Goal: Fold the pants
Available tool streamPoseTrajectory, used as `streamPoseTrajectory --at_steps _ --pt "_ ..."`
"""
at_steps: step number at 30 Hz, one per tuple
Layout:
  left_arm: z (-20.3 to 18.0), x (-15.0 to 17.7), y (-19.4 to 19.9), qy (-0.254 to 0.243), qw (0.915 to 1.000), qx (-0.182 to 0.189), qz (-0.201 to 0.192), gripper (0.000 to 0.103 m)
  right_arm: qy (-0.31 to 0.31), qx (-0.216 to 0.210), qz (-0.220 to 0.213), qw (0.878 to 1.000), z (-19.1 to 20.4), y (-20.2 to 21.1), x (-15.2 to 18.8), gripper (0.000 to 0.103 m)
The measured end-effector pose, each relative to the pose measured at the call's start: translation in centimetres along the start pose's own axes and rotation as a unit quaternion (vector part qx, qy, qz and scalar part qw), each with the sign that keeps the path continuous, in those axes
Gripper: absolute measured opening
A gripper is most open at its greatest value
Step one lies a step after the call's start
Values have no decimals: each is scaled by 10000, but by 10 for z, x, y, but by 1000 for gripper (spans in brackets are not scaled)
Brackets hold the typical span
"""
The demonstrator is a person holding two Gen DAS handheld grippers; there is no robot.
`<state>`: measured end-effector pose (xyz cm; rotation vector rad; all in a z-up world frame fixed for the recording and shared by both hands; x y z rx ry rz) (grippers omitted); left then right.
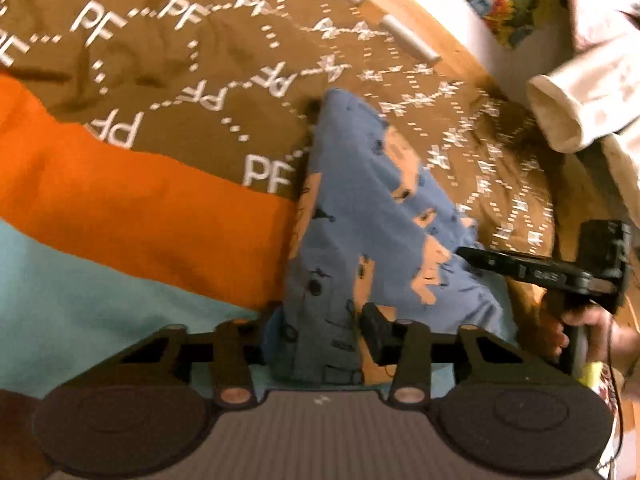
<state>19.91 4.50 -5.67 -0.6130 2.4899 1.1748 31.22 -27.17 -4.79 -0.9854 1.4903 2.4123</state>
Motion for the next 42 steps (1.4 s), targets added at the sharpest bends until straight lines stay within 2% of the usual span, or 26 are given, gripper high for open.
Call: streamPoseTrajectory --at_steps 3,8,11,14,21,30,38,42 --pt "-2 -2 -2 44 9999 -85 83 47 14 77 33 10000 0 0 -1 41" --pt "-7 -6 -8 60 9993 -290 234 47 50 149 54 9999 1 -2 -7 45" --pt "-12 -9 -10 100 9981 -465 383 46 112 76 81 9999 5 -4 -9 35" --pt "-21 -12 -14 47 9960 -711 535 43 185 138 63 9997 10 -3 -7 32" --pt "-36 -13 -13 -173 9935 -960 594 25 -89 417 142 9990 15 1 -7 33" --pt "-44 -10 -8 -417 9923 -1041 534 19 -29 644 159 9978 22 3 -7 33" --pt "-48 -9 -6 -594 9913 -1090 435 17 601 980 -104 9933 41 12 -4 22" --pt "-58 -4 -2 -928 9882 -1169 344 16 1260 1303 -318 9829 58 19 1 19"
Point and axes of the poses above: each gripper's, at about its wrist camera, not at the fingertips, and y roughly against the way its jaws point, z to its left, x to its underside, the point moved 2 cm from there along -y, roughly the way its jaws point, and after that the axes turned 9 degrees about x, right-handed, at the moved point
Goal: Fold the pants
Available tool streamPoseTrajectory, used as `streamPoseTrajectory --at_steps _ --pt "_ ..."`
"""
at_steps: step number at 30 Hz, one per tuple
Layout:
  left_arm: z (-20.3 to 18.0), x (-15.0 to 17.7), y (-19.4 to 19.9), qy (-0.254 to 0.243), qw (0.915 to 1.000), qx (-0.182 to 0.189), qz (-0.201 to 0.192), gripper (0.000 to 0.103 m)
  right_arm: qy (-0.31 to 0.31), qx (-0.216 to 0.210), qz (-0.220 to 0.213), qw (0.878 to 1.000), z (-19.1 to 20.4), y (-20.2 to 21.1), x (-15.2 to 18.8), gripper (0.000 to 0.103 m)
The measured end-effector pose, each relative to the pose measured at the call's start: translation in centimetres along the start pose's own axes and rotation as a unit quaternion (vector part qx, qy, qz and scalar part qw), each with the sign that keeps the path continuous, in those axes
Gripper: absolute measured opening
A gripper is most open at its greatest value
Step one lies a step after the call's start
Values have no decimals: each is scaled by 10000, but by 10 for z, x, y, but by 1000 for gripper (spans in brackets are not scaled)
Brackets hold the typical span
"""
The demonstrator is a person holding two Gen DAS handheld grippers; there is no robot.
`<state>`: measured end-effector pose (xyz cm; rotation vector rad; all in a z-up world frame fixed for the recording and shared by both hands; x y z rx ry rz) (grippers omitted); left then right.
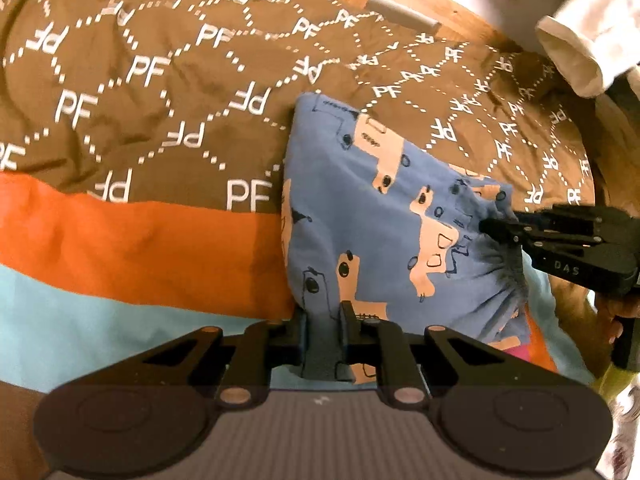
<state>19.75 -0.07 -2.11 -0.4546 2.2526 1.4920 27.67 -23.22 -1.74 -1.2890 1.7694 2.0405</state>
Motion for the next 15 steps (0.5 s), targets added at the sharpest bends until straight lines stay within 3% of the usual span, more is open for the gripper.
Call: streamPoseTrajectory --at_steps 6,15 --pt "-11 6 5 -349 9991 -143 -174 16 901 494 -359 9941 24 13 3 17" --pt "-16 12 15 -539 9981 -93 -291 15 1200 650 -620 9887 31 26 5 16"
Point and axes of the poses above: each gripper's, at about its wrist camera, not at the fingertips, and y roughly against the way its jaws point, z to its left, x to its underside, the point moved 2 cm from there along -y, roughly the way its jaws point, and after that the axes turned 9 degrees about x, right-handed, at the moved point
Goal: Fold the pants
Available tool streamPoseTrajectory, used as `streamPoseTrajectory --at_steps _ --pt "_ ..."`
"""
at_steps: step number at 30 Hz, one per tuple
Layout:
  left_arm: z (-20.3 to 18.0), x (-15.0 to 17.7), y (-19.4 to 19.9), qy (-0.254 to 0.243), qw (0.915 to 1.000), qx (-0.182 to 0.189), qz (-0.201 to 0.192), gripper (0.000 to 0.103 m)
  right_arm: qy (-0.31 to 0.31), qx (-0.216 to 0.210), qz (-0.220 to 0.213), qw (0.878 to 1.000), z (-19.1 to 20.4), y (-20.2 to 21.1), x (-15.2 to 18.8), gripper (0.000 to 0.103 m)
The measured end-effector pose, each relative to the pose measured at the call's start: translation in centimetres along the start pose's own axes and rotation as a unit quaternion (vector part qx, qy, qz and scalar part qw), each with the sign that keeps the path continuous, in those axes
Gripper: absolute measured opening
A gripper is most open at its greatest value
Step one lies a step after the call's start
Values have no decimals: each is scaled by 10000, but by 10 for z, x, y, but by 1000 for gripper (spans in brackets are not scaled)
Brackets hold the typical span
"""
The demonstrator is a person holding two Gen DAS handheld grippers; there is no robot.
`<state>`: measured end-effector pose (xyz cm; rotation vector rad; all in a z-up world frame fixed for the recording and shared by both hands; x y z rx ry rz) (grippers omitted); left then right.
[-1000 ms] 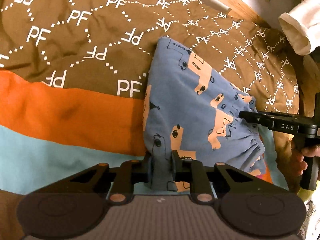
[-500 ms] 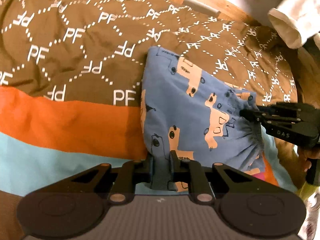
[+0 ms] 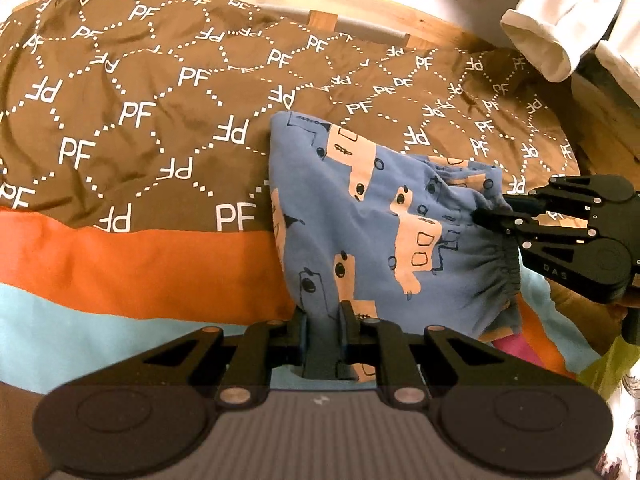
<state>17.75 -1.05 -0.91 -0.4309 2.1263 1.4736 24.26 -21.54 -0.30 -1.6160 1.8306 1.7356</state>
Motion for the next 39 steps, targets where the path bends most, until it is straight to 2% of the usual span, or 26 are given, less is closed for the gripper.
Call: streamPoseTrajectory --at_steps 5,11,19,25,32,39 --pt "-9 -2 6 -263 9996 -8 -63 15 141 103 -161 9997 4 11 0 16" --pt "-14 -9 10 -236 9996 133 -59 16 274 195 -252 9991 2 20 -3 16" --pt "-31 -18 18 -542 9978 197 -331 16 289 439 -462 9975 -14 27 -16 16" --pt "-32 -39 20 -611 9968 121 -505 16 413 613 -666 9950 -21 29 -28 16" --pt "-30 -69 20 -782 9934 10 -834 16 283 819 -878 9924 -37 21 -50 15" --pt "-21 -94 12 -669 9927 -58 -1006 16 145 956 -1001 9903 -49 5 -69 16"
Point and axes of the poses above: each gripper's, at about its wrist camera, not at the fingertips, and y roughly against the way its jaws point, z to its left, x to its underside, the point moved 2 cm from there along -y, roughly the way its jaws point, and after that the axes turned 9 degrees about x, right-handed, at the moved point
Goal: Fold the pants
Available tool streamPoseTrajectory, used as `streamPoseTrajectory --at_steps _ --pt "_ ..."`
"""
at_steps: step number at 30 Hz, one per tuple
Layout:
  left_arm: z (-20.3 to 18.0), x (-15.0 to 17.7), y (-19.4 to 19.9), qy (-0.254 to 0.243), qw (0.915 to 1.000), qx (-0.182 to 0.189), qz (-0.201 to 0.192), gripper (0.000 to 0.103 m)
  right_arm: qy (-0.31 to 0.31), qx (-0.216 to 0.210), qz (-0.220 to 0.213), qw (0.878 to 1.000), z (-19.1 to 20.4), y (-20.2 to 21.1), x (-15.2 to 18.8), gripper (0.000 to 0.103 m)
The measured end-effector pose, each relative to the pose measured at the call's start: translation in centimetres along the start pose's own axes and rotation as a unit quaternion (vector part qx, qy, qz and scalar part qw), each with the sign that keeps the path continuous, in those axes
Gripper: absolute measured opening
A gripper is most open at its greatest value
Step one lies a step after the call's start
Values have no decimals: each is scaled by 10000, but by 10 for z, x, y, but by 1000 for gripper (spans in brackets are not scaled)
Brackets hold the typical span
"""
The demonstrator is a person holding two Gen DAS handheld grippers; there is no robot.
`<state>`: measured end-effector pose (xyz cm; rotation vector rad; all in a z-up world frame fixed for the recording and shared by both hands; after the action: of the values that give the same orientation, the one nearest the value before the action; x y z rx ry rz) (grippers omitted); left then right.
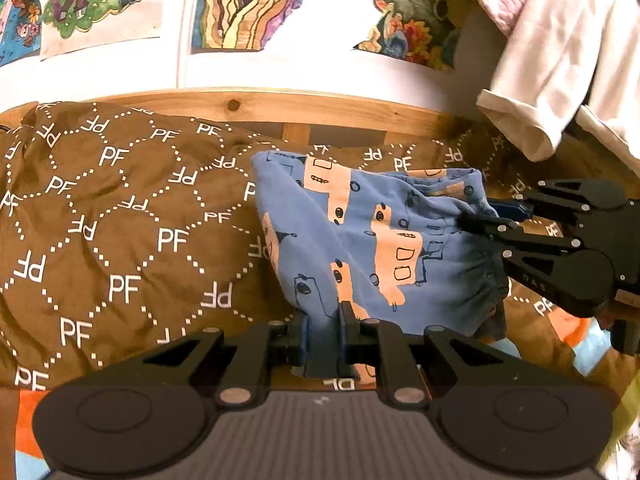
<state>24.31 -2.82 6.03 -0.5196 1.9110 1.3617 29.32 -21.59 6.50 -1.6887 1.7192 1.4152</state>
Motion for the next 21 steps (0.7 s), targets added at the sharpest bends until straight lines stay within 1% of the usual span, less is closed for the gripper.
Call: streamPoseTrajectory --at_steps 5,11,17,21 --pt "10 -13 -8 29 9999 -88 -129 16 38 91 -144 9998 -2 -12 -11 15" --pt "16 -33 -24 -103 9991 -221 -343 16 28 280 -302 9991 -9 -32 -26 16" --pt "28 -48 -49 29 9982 -254 -536 16 -93 394 -256 9989 -20 -63 -36 16" --pt "34 -52 -63 80 9983 -271 -507 16 -198 386 -177 9989 -25 -83 -37 16"
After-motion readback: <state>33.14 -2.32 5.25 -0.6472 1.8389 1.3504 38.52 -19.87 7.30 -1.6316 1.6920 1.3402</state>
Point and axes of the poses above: each gripper's, at about its wrist camera, not at the fingertips, and y roughly against the way its jaws point, z to its left, x to its underside, the point moved 2 cm from there along -y, roughly the way its jaws point, and after that the axes turned 9 degrees about x, right-handed, at the moved point
